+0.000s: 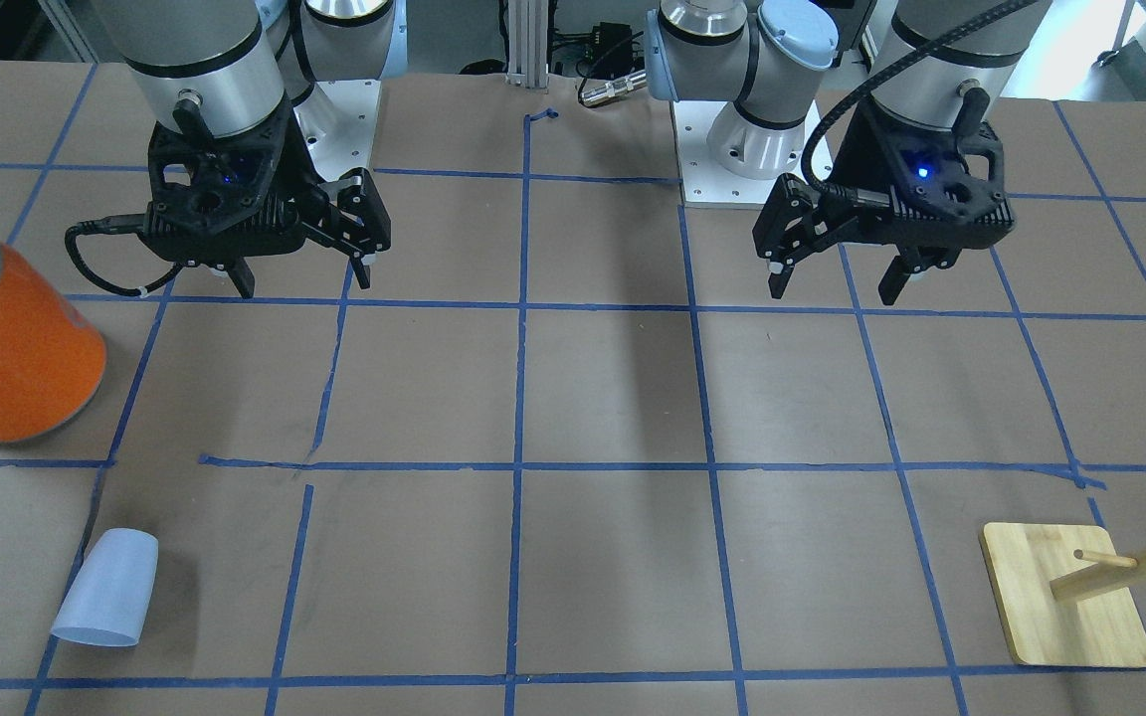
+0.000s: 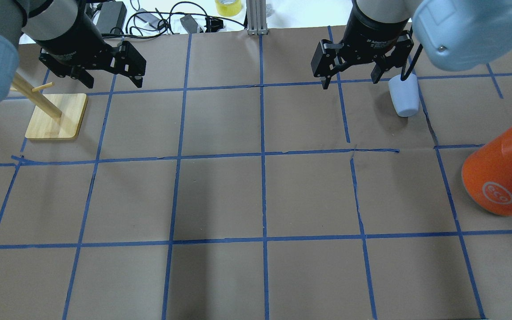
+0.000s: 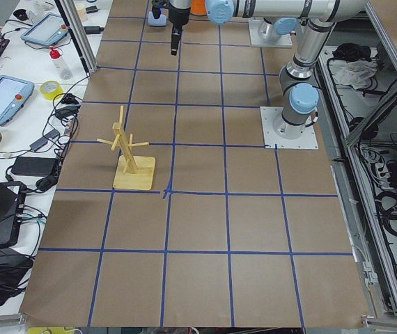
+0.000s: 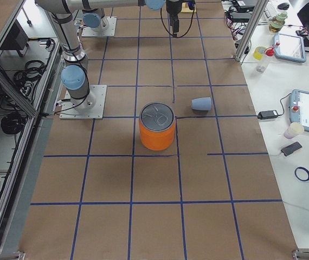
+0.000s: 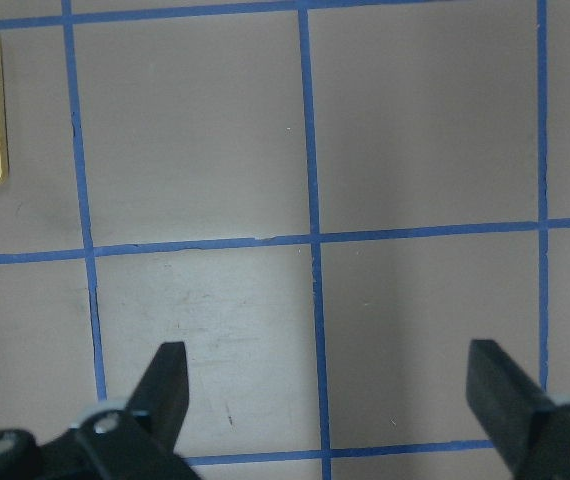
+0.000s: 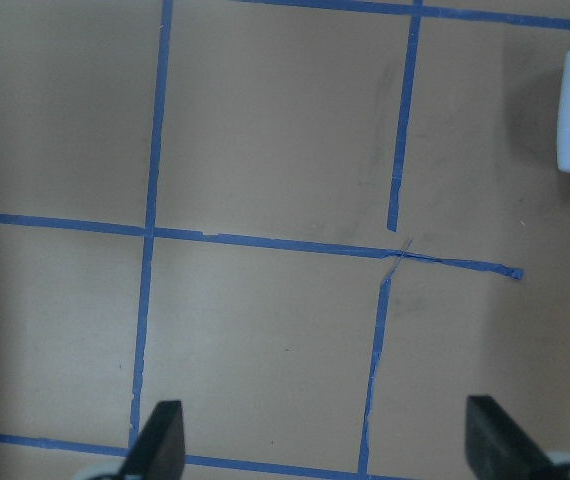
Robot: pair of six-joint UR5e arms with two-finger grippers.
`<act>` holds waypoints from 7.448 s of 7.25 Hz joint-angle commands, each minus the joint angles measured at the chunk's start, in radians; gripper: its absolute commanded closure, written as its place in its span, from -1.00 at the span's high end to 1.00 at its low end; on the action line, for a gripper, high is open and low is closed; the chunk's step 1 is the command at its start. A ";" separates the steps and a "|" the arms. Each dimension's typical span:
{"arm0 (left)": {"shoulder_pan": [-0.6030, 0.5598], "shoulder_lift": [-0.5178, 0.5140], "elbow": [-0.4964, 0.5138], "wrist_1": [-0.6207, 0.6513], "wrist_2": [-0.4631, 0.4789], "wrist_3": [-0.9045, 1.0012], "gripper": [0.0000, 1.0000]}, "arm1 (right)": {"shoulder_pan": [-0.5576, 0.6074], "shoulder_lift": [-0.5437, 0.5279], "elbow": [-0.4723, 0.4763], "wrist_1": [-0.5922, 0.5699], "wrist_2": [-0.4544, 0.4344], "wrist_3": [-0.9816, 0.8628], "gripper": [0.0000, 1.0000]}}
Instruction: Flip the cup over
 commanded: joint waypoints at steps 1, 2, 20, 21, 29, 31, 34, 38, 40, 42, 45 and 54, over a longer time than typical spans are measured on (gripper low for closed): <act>0.000 0.000 0.000 0.000 0.002 0.000 1.00 | -0.001 0.000 0.000 0.000 -0.005 0.001 1.00; -0.001 0.000 0.000 0.000 0.002 0.000 1.00 | -0.001 0.000 0.000 0.000 -0.004 0.003 1.00; -0.002 -0.005 -0.002 0.001 0.002 0.000 1.00 | -0.380 0.563 -0.008 -0.618 0.007 -0.163 1.00; -0.002 -0.003 -0.002 0.001 0.002 0.000 1.00 | -0.379 0.572 -0.006 -0.618 0.005 -0.166 1.00; -0.002 -0.003 -0.002 0.001 0.002 0.000 1.00 | -0.272 0.530 0.000 -0.600 0.010 -0.207 0.12; -0.002 -0.003 -0.002 0.001 0.002 0.000 1.00 | -0.101 0.517 -0.002 -0.618 0.013 -0.270 0.11; -0.002 -0.003 -0.002 0.001 0.002 0.000 1.00 | 0.144 0.523 -0.014 -0.652 0.002 -0.410 0.11; -0.002 -0.002 -0.002 0.001 0.002 0.000 1.00 | 0.261 0.542 -0.002 -0.724 0.007 -0.904 0.07; -0.002 -0.002 -0.002 0.001 0.002 0.000 1.00 | 0.291 0.565 -0.006 -0.766 0.013 -1.143 0.02; -0.002 -0.003 -0.002 0.001 0.002 0.000 1.00 | 0.316 0.574 0.011 -0.754 0.025 -1.206 -0.04; -0.002 -0.003 -0.002 0.001 0.000 0.000 1.00 | 0.333 0.583 0.075 -0.755 0.053 -1.199 0.00; 0.003 0.005 -0.011 0.001 -0.026 0.003 1.00 | 0.203 0.264 0.071 -0.491 0.034 -1.137 1.00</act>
